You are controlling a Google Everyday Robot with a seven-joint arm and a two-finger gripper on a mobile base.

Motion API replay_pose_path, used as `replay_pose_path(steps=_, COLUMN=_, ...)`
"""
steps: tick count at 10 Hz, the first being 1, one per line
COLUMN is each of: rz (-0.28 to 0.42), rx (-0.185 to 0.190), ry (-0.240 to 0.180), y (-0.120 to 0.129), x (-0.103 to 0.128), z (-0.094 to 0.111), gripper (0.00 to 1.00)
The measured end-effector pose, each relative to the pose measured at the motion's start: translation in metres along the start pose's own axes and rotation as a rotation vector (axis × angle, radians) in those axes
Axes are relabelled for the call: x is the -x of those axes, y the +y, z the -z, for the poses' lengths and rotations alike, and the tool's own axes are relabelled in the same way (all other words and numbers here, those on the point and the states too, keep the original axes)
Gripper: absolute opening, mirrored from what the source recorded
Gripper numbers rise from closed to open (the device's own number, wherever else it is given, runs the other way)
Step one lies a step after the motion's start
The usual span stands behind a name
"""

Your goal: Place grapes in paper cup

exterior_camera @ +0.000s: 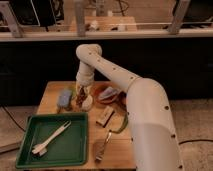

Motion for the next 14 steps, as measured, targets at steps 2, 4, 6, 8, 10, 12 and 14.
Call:
replay_pose_path(steps=2, rz=-0.004, rx=0.011, ry=-0.019, y=0.0031, x=-0.0026, z=-0.0015, gripper=0.0)
replay_pose_path(steps=4, rz=-0.009, rx=0.024, ry=-0.035, y=0.0054, x=-0.0048, z=-0.0028, gripper=0.1)
replay_pose_path(steps=6, rz=-0.011, rx=0.035, ry=-0.04, y=0.0059, x=-0.0054, z=-0.0025, gripper=0.29)
replay_pose_path(steps=8, rz=-0.012, rx=0.043, ry=-0.046, y=0.0074, x=-0.0069, z=-0.0015, gripper=0.48)
replay_pose_path(steps=10, rz=-0.004, rx=0.058, ry=-0.056, y=0.006, x=-0.0068, z=-0.0028, gripper=0.7)
replay_pose_path(steps=12, rz=0.001, rx=0.068, ry=-0.061, y=0.0047, x=-0.0068, z=-0.0037, gripper=0.8)
replay_pose_path(steps=14, rz=0.0, rx=0.071, ry=-0.061, y=0.0052, x=-0.0089, z=-0.0035, gripper=0.8)
